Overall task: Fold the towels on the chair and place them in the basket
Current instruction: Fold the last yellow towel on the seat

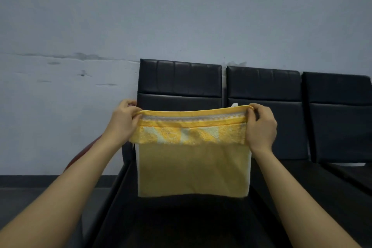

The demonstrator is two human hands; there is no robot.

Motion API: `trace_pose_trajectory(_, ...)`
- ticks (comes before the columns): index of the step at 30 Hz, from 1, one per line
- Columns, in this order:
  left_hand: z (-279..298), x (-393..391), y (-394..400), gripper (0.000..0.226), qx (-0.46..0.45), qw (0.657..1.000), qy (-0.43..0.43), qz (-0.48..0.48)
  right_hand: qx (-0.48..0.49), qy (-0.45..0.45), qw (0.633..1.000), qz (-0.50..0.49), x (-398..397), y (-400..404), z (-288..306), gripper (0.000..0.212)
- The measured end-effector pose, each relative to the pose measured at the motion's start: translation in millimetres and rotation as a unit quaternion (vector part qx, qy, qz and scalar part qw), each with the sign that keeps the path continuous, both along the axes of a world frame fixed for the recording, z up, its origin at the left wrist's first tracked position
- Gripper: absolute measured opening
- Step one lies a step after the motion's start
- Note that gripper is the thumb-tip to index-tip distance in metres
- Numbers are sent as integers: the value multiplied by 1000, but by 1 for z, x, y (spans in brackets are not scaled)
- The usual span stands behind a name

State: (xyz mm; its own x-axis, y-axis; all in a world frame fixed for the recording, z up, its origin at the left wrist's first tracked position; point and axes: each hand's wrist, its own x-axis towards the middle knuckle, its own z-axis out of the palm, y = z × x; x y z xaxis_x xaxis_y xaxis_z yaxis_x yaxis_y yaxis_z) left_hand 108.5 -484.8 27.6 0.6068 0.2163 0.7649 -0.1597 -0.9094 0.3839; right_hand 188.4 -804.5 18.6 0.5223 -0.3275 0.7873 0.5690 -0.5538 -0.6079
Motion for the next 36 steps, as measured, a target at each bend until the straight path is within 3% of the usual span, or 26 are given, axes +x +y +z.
trace_pose_trajectory(4, -3, 1, 2, 18, 96, 992, -1, 87, 28, 55, 998, 25, -2, 1, 2, 19)
trace_pose_trajectory(6, -2, 0, -3, 20, 97, 988, 21, 117, 71, 70, 993, 69, -4, 2, 4, 14)
trace_pose_trajectory(11, 15, 4, -9, 13, -104, 994, -15, 41, 159, 66, 974, 148, -7, 5, 17, 12)
trace_pose_trajectory(14, 20, 5, -12, 2, -249, 968, -35, -19, 200, 68, 963, 168, -2, 5, 23, 12)
trace_pose_trajectory(19, 7, 16, -9, 10, -360, 931, -22, -53, 206, 98, 962, 152, 11, 1, 8, 13)
trace_pose_trajectory(27, -40, 39, 1, 14, -324, 945, 39, -1, 146, 167, 966, 131, 34, -3, -44, 13)
trace_pose_trajectory(36, -35, 95, -18, 8, -370, 929, -13, 1, 146, 158, 970, 114, 79, 11, -36, 10)
